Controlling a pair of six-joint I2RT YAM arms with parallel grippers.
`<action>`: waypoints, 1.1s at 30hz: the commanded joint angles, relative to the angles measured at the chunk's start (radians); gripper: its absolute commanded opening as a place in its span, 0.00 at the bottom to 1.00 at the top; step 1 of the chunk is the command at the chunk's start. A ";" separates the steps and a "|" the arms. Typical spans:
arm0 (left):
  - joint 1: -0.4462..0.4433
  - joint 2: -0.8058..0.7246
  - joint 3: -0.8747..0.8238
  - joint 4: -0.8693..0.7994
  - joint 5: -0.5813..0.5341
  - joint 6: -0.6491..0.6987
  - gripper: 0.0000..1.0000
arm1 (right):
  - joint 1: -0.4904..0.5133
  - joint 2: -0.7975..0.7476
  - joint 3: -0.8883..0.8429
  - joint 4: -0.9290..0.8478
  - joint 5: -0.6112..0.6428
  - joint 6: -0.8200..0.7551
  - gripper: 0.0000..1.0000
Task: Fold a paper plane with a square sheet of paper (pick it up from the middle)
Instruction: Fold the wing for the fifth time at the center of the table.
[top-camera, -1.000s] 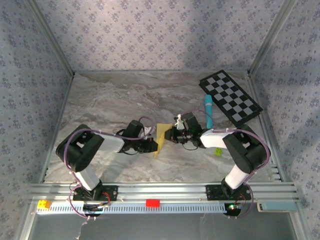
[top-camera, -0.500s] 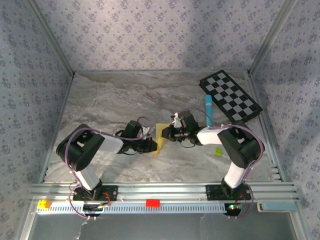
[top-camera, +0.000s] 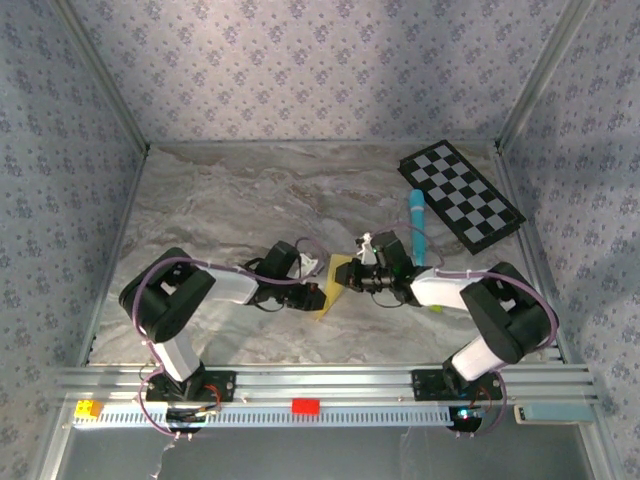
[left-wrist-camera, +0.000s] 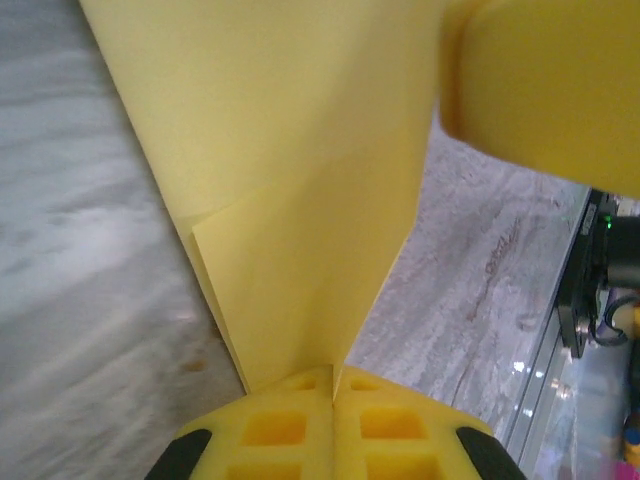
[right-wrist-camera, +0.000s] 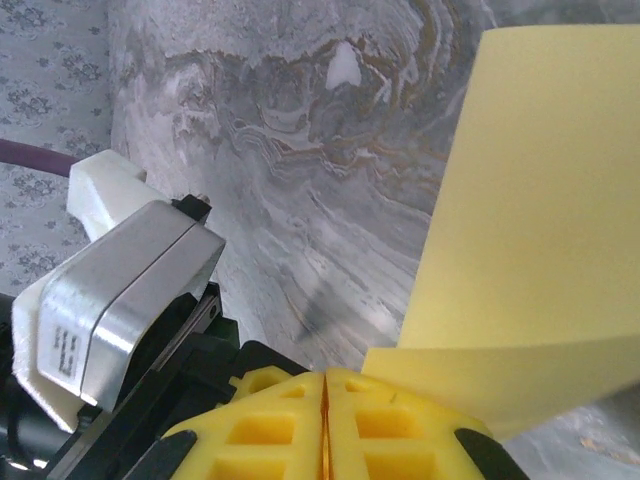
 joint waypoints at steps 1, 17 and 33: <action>-0.003 0.019 0.023 -0.044 -0.015 0.044 0.00 | 0.002 -0.029 -0.018 -0.024 0.023 0.007 0.10; 0.005 0.031 -0.065 0.089 -0.053 -0.078 0.00 | -0.005 -0.071 -0.045 -0.041 0.011 -0.020 0.10; 0.041 0.058 -0.086 0.113 -0.028 -0.131 0.00 | -0.018 0.037 0.013 0.023 -0.052 -0.044 0.10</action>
